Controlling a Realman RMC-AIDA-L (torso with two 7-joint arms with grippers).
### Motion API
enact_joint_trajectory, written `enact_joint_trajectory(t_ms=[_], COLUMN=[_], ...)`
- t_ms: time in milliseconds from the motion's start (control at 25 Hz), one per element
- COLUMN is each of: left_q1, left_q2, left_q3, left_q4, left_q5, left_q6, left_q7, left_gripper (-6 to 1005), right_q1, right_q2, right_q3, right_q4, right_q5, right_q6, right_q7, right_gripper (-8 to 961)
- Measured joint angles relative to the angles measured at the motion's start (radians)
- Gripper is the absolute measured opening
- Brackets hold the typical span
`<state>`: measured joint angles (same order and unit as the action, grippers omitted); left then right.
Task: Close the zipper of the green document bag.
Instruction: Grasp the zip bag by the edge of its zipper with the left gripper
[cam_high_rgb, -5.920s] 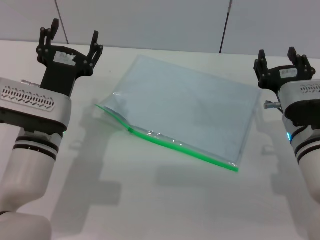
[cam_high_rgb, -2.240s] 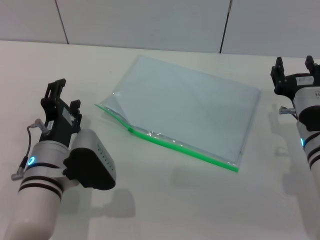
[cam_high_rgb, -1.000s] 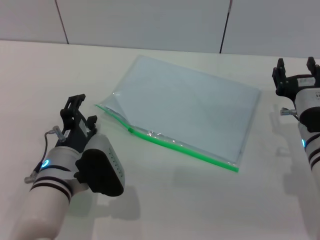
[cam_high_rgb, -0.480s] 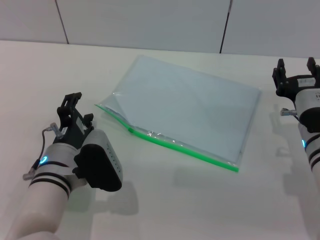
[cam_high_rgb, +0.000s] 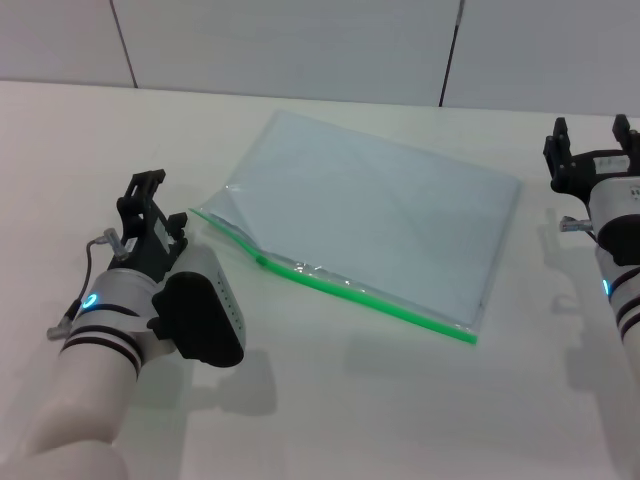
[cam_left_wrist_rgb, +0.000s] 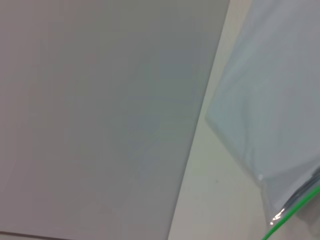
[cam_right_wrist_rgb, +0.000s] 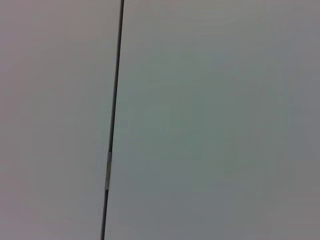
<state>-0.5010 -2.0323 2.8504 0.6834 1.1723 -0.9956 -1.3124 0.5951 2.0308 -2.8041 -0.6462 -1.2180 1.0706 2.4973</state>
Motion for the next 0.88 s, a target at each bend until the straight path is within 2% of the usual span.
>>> enact_joint_trajectory(t_ms=[880], left_q1=[-0.050], left_q2=[-0.002], left_q3=[0.005], left_q4=[-0.075], left_q5=[-0.032], left_q6=[0.079], left_q7=[0.001], left_gripper=[679], right_q1=[0.005], right_q2=[0.000], right_q3=[-0.004], right_q4=[-0.004], right_q5=[0.000], right_q6=[0.000], right_q7=[-0.001], right_gripper=[677])
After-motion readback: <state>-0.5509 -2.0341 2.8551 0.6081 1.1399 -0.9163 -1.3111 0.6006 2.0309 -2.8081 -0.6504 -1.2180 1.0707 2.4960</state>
